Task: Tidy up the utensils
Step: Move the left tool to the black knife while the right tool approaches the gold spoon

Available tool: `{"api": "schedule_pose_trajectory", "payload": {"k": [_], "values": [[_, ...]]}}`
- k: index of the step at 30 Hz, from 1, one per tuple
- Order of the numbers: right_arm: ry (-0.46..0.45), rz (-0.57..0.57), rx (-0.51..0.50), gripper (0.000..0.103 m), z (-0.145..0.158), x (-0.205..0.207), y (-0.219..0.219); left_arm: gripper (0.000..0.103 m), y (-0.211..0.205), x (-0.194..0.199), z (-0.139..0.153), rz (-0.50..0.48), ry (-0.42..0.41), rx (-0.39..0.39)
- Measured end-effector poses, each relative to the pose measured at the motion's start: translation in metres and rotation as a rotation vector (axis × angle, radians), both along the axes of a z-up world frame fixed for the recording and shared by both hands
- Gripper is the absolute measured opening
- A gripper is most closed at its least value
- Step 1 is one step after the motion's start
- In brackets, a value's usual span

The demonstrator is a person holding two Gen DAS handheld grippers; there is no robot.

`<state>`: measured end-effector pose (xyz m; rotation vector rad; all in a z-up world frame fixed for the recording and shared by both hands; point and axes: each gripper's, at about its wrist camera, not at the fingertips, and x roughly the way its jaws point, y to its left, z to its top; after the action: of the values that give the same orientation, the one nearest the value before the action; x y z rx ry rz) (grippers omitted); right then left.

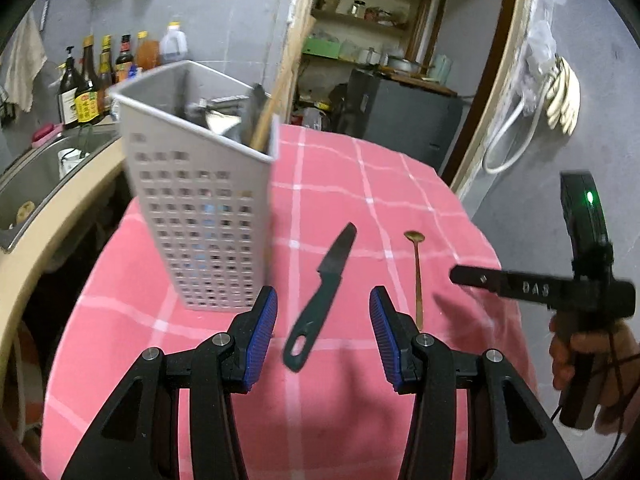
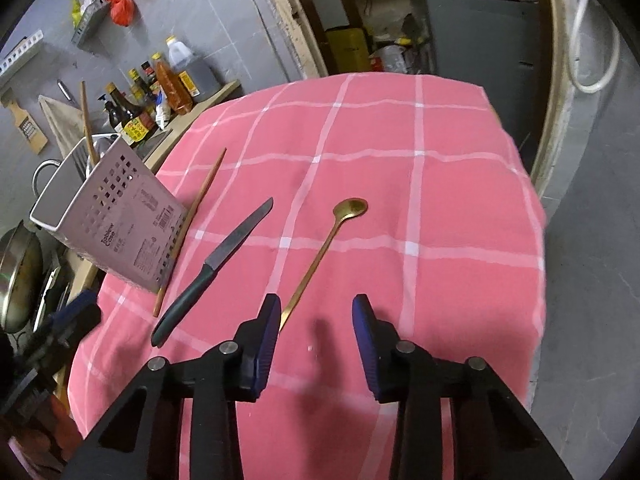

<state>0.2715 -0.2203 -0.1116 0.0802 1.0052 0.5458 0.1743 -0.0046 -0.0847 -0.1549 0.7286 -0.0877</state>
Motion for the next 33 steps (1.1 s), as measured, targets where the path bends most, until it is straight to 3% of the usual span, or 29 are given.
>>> {"api": "schedule_pose_trajectory", "payload": {"k": [5, 13, 20, 33], "values": [[0.039, 0.039, 0.012, 0.028, -0.009, 0.023, 0.006, 0.042, -0.013, 0.025, -0.015, 0.005, 0.029, 0.036], [0.095, 0.095, -0.01, 0.028, -0.023, 0.051, 0.019, 0.042, -0.018, 0.054, -0.037, 0.038, 0.087, 0.135], [0.091, 0.115, -0.013, 0.027, -0.026, 0.061, 0.023, 0.042, -0.019, 0.069, -0.044, 0.059, 0.11, 0.137], [0.086, 0.151, -0.015, 0.023, -0.026, 0.078, 0.037, 0.042, -0.021, 0.078, -0.053, 0.075, 0.235, 0.173]]}}
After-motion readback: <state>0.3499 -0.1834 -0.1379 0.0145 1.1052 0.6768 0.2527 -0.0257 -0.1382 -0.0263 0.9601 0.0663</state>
